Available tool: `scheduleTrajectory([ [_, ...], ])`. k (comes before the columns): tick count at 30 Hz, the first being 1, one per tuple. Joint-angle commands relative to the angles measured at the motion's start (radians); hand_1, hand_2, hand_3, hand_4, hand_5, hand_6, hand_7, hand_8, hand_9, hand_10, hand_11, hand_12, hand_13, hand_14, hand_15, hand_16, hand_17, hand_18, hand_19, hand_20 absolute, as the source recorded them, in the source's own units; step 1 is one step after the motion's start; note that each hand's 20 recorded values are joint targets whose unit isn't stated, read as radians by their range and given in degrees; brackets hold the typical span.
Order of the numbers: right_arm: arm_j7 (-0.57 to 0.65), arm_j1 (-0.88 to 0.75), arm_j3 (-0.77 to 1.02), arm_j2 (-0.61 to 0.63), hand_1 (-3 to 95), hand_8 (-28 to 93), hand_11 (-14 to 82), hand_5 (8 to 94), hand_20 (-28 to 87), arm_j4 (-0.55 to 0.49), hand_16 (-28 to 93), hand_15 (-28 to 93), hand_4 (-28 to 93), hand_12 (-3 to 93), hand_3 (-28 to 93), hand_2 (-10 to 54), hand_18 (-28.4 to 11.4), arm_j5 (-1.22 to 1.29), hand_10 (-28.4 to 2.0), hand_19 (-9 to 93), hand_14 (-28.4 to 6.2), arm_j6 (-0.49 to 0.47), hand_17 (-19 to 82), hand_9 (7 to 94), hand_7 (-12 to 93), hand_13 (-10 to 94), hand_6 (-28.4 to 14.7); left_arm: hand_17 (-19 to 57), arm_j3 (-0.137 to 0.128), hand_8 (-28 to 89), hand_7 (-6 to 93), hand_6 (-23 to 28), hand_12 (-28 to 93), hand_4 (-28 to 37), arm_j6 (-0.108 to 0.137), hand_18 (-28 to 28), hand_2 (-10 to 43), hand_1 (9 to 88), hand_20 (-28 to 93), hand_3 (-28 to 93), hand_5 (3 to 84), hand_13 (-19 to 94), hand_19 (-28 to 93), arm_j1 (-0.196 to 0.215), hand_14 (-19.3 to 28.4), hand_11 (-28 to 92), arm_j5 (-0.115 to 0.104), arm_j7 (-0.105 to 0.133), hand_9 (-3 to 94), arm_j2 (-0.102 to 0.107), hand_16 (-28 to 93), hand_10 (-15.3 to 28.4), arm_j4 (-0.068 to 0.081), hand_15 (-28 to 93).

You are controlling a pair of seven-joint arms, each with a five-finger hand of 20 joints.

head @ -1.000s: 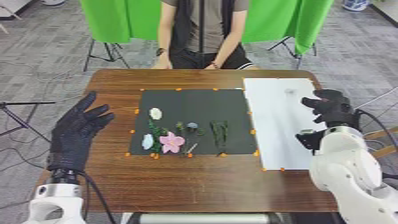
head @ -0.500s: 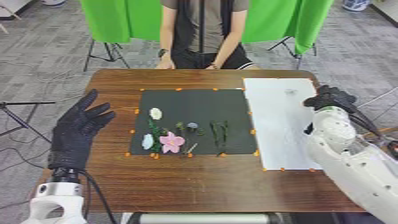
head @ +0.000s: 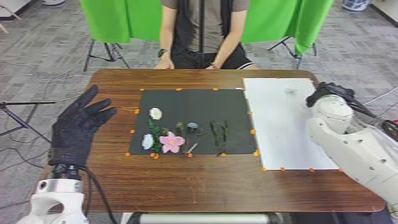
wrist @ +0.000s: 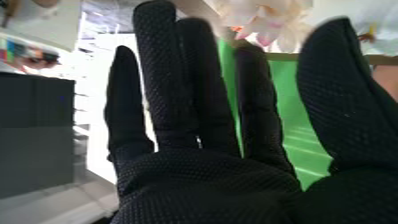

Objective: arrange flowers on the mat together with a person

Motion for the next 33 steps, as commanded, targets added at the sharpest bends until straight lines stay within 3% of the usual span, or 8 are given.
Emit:
scheduleTrajectory([
  [1, -0.067, -0.004, -0.035, -0.002, 39.8, -16, 23.7, 52.9, 16, 0.017, 13, 52, -28, 15.3, 70, -8.2, -21.2, -0.013, -11.6, 58, -9.5, -0.084, 16, 63.6, 18, 61, 6.1, -4.2, 0.007, -7, 6.1, 8.2, 12, -28.0, -0.027, 25.1, 6.5, 21.6, 28, 77, 37.2, 30, 56, -0.008, 26.5, 24, -0.004, -0.021, 38.5, -0.016, -7, 19.5, 0.015, 52],
  [8, -0.096, -0.02, -0.066, 0.005, 48.0, -14, 24.0, 63.6, 17, 0.034, 15, 50, -28, 16.5, 64, -9.5, -19.3, -0.06, -7.8, 56, -6.6, -0.039, 18, 71.0, 20, 64, 7.7, -4.2, 0.011, -7, 6.1, 8.2, 12, -28.1, -0.02, 25.1, 6.5, 21.7, 28, 77, 37.2, 30, 56, -0.003, 26.5, 24, -0.014, -0.02, 38.5, -0.017, -7, 19.5, 0.021, 52],
  [12, -0.11, -0.043, -0.055, 0.013, 57.2, -8, 14.1, 79.1, 19, 0.02, 24, 49, -28, 30.7, 57, -9.2, -15.0, -0.096, -4.3, 59, -2.8, 0.044, 21, 86.0, 22, 71, 7.5, -4.2, 0.009, -7, 6.1, 8.2, 12, -28.1, -0.011, 25.1, 6.6, 21.8, 28, 77, 37.2, 30, 56, 0.004, 26.5, 24, -0.018, -0.011, 38.5, -0.016, -7, 19.5, 0.02, 52],
  [16, -0.117, -0.074, -0.008, 0.012, 58.0, -7, 15.5, 80.6, 19, -0.059, 26, 50, -28, 32.6, 57, -9.3, -13.8, -0.162, -3.9, 61, -1.9, 0.16, 21, 87.6, 23, 73, 6.7, -4.2, 0.003, -7, 6.2, 8.2, 12, -28.1, -0.006, 25.1, 6.6, 21.7, 28, 77, 37.2, 30, 56, 0.019, 26.5, 24, -0.02, -0.001, 38.5, -0.013, -7, 19.5, 0.013, 52],
  [22, -0.212, -0.034, -0.025, -0.027, 56.6, -6, 15.5, 81.4, 20, -0.227, 27, 52, -28, 34.8, 62, -9.5, -13.4, -0.189, -4.1, 63, -2.3, 0.254, 21, 88.6, 22, 73, 5.3, -4.2, -0.007, -7, 6.2, 8.2, 12, -28.1, 0.008, 25.1, 6.5, 21.6, 28, 77, 37.2, 30, 56, 0.029, 26.5, 24, -0.026, 0.013, 38.5, -0.005, -7, 19.5, 0.006, 52],
  [23, -0.235, -0.024, -0.04, -0.038, 56.3, -5, 15.5, 81.4, 19, -0.247, 27, 52, -28, 34.8, 62, -9.5, -13.4, -0.183, -4.2, 63, -2.4, 0.262, 21, 88.6, 22, 73, 5.3, -4.2, -0.008, -7, 6.2, 8.2, 12, -28.1, 0.003, 25.1, 6.6, 21.6, 28, 77, 37.2, 30, 56, 0.024, 26.5, 24, -0.021, 0.005, 38.5, -0.01, -7, 19.5, 0.007, 52],
  [28, -0.317, 0.044, -0.155, -0.115, 55.3, -6, 15.8, 80.6, 19, -0.255, 27, 52, -28, 34.4, 63, -9.5, -13.6, -0.162, -4.6, 63, -2.8, 0.289, 20, 87.6, 21, 72, 5.2, -4.2, 0.003, -7, 6.2, 8.2, 12, -28.1, 0.001, 25.1, 6.5, 21.6, 28, 77, 37.2, 30, 56, 0.011, 26.5, 24, -0.024, 0.01, 38.5, -0.008, -7, 19.6, 0.01, 52],
  [33, -0.359, 0.053, -0.205, -0.177, 54.8, -6, 16.3, 80.0, 19, -0.234, 27, 52, -28, 34.7, 63, -9.5, -14.0, -0.165, -5.0, 62, -3.1, 0.252, 19, 86.5, 21, 70, 5.7, -4.2, -0.002, -7, 6.2, 8.2, 12, -28.0, 0.002, 25.1, 6.5, 21.7, 28, 77, 37.2, 30, 56, 0.01, 26.5, 24, -0.021, 0.004, 38.5, -0.008, -7, 19.6, 0.01, 52],
])
